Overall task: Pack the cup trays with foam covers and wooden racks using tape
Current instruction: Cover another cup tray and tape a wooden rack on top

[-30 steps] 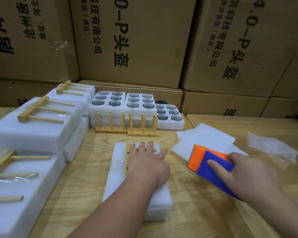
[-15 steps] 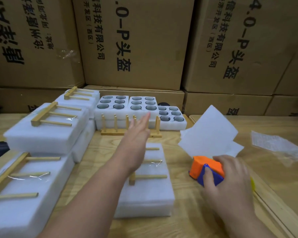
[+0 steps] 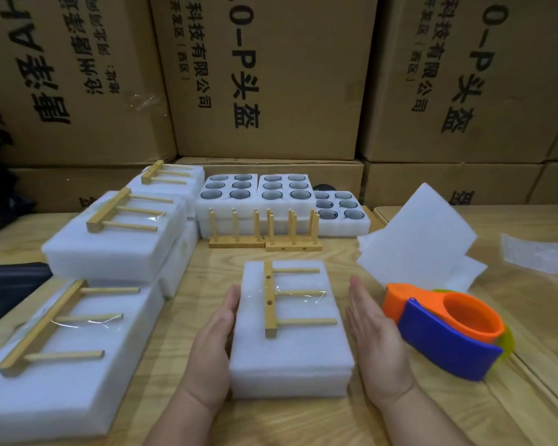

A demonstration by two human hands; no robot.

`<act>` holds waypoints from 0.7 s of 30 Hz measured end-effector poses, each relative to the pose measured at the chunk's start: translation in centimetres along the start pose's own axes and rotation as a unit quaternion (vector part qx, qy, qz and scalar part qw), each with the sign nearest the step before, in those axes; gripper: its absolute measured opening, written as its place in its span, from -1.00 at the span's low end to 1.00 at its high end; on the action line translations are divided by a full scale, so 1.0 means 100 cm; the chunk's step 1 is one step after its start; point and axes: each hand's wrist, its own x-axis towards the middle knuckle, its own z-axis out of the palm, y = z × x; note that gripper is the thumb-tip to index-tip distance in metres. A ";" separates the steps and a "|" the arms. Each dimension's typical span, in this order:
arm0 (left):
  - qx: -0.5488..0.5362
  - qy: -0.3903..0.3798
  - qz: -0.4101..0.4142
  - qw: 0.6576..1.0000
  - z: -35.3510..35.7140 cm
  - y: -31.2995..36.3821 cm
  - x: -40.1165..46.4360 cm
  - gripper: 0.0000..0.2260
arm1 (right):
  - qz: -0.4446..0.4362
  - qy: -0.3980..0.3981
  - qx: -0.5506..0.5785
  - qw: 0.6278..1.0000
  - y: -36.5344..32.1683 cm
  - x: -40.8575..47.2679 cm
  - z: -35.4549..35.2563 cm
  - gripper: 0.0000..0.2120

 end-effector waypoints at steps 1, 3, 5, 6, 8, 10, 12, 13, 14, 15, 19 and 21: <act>0.017 -0.007 0.001 1.000 0.003 0.006 -0.001 -0.63 | -0.006 -0.017 -0.001 1.000 0.001 -0.001 0.000 -0.56; -0.005 0.028 -0.017 0.999 0.005 -0.002 0.000 -0.57 | -0.002 -0.068 0.024 0.997 0.000 -0.005 0.005 -0.50; -0.014 0.036 -0.014 0.999 0.005 -0.003 -0.001 -0.57 | -0.012 -0.102 0.030 0.994 -0.005 -0.009 0.012 -0.50; -0.008 0.037 -0.006 0.999 0.006 -0.001 0.000 -0.58 | -0.022 -0.119 0.031 0.992 -0.008 -0.010 0.016 -0.49; -0.026 0.038 -0.007 0.999 0.007 -0.001 0.002 -0.62 | -0.018 -0.146 0.028 0.989 -0.012 -0.010 0.020 -0.48; -0.055 0.040 -0.029 0.997 0.008 -0.002 0.004 -0.65 | 0.002 -0.130 0.014 0.991 -0.011 -0.007 0.023 -0.55; -0.060 0.051 -0.034 0.996 0.009 -0.003 0.005 -0.65 | 0.041 -0.122 0.015 0.992 -0.008 -0.003 0.022 -0.53; -0.064 0.053 -0.039 0.996 0.009 -0.003 0.005 -0.65 | 0.054 -0.127 0.009 0.990 -0.006 -0.002 0.022 -0.50; -0.074 0.058 -0.042 0.995 0.010 -0.003 0.005 -0.65 | 0.059 -0.132 0.005 0.990 -0.006 -0.001 0.021 -0.49; -0.080 0.060 -0.047 0.994 0.010 -0.005 0.006 -0.65 | 0.054 -0.137 0.001 0.989 -0.006 -0.002 0.021 -0.50; -0.117 0.060 -0.073 0.989 0.007 -0.005 0.008 -0.66 | 0.046 -0.128 0.024 0.990 -0.007 -0.001 0.023 -0.61; -0.123 0.057 -0.088 0.987 0.005 -0.006 0.009 -0.65 | 0.053 -0.133 0.067 0.987 -0.002 0.002 0.021 -0.61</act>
